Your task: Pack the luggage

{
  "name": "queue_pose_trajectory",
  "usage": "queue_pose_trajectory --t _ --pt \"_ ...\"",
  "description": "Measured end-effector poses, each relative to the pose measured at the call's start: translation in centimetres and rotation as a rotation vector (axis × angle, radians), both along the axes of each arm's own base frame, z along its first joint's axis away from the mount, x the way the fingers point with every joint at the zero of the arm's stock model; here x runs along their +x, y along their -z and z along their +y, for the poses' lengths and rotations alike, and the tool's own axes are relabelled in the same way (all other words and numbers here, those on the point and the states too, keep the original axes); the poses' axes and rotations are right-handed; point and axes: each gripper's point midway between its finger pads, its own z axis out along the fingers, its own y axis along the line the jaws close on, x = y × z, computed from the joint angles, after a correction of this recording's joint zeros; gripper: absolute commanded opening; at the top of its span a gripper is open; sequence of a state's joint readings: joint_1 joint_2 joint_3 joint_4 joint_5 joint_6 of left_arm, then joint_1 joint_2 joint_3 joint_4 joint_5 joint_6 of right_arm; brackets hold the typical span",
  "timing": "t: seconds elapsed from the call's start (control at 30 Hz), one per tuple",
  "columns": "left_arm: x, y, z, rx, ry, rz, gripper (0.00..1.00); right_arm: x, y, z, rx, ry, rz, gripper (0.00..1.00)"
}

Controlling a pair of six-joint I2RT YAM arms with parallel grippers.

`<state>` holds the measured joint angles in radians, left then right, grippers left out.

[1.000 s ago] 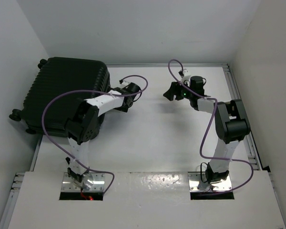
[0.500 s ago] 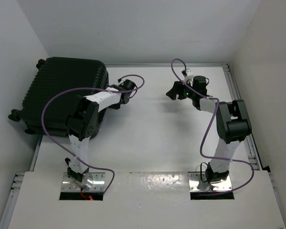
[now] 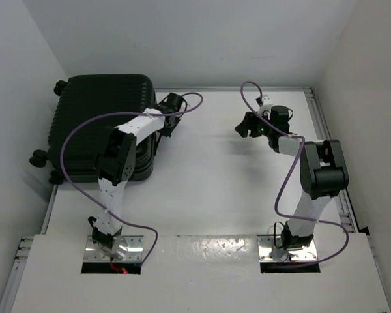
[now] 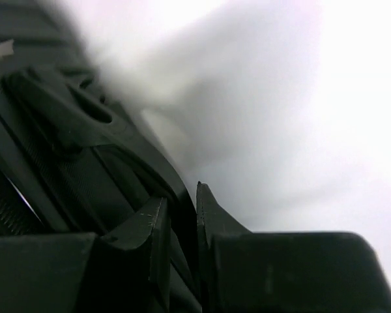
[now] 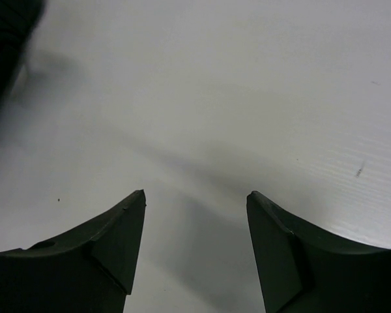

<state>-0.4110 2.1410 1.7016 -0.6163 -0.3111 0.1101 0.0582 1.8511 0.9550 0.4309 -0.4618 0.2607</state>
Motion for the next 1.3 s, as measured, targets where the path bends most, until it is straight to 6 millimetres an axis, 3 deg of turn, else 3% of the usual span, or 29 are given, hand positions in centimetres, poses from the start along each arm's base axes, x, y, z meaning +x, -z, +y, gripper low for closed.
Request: queue_pose_trajectory --t 0.1,0.23,0.37,0.47,0.57,0.67,0.83,1.03,1.17,1.3 --pt "0.8 -0.2 -2.7 0.006 0.136 -0.025 0.00 -0.4 0.1 -0.9 -0.008 0.029 0.005 0.62" --pt "-0.1 -0.5 -8.5 -0.030 0.375 -0.050 0.00 -1.2 -0.2 -2.4 -0.019 0.070 0.006 0.61" --pt "-4.1 -0.8 -14.7 -0.100 0.650 -0.048 0.00 -2.1 -0.5 -3.8 -0.035 0.106 0.003 0.59" --pt "-7.5 -0.9 -17.0 -0.147 0.840 -0.037 0.00 -2.9 -0.6 -5.1 -0.039 0.134 0.004 0.52" --pt "-10.9 -0.9 -17.0 -0.180 0.991 -0.012 0.00 -3.9 -0.8 -5.6 -0.027 0.129 0.002 0.44" --pt "-12.2 -1.1 -15.8 -0.216 1.065 0.003 0.00 -5.4 -0.9 -4.7 0.017 0.078 -0.005 0.40" --pt "-11.3 -1.4 -13.6 -0.297 1.047 0.008 0.05 -8.6 -0.2 -0.1 0.084 -0.053 0.027 0.40" --pt "-11.0 -1.6 -12.5 -0.416 0.945 0.044 0.07 -10.8 -0.6 5.4 0.128 -0.136 0.024 0.49" --pt "-11.0 -1.6 -12.4 -0.457 0.909 0.057 0.07 -10.8 -1.0 7.3 0.120 -0.122 -0.005 0.55" --pt "-10.9 -1.7 -12.3 -0.476 0.883 0.061 0.07 -9.4 -1.6 8.8 0.088 -0.088 -0.062 0.62"
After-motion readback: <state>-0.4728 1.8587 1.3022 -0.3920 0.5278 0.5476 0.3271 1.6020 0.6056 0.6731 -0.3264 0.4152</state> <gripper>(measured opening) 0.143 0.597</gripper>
